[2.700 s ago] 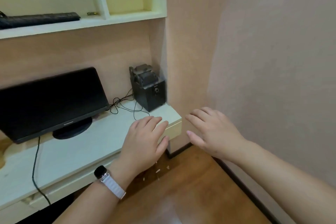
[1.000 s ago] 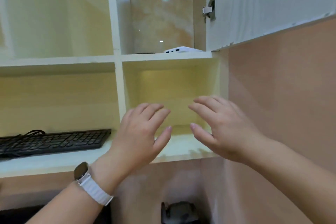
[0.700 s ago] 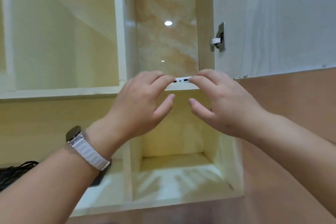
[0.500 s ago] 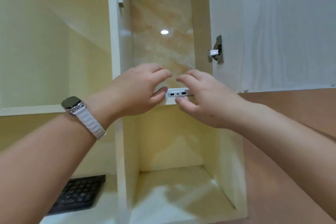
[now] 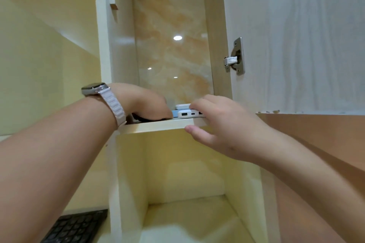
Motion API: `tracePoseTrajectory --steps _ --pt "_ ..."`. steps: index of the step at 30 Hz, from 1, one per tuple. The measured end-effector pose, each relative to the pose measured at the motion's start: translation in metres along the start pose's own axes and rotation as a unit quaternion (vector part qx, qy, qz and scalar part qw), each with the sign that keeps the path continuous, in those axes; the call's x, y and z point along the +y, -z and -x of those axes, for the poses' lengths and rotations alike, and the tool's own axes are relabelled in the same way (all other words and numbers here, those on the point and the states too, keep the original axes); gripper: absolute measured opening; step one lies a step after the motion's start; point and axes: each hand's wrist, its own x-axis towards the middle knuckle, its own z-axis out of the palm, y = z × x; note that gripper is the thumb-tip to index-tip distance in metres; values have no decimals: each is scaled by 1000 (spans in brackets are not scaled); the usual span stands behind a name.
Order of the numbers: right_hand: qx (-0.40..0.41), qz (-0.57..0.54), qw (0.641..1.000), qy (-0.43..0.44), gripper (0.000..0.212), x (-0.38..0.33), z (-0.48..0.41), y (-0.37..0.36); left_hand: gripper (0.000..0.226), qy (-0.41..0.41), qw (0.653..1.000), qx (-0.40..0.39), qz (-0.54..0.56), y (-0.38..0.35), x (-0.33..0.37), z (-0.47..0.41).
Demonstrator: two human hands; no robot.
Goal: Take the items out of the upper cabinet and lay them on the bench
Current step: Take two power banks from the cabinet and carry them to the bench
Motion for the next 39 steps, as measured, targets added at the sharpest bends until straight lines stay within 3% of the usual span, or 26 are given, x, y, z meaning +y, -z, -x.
tracePoseTrajectory --steps 9,19,25,30,33,39 --pt "116 -50 989 81 43 10 5 -13 37 -5 998 62 -24 3 4 30" --pt "210 -77 971 90 12 5 15 -8 34 -15 985 170 -25 -14 12 96" --pt "294 -2 949 112 9 -3 36 -15 22 -44 936 341 -69 -38 10 106" --pt "322 38 944 65 7 -6 56 -16 23 -61 901 430 -8 -52 0 116" --pt "314 48 948 28 19 -7 68 -15 17 -66 873 480 57 -63 -5 129" --pt "323 44 942 -76 25 -10 91 -9 11 -11 829 554 81 -97 -10 154"
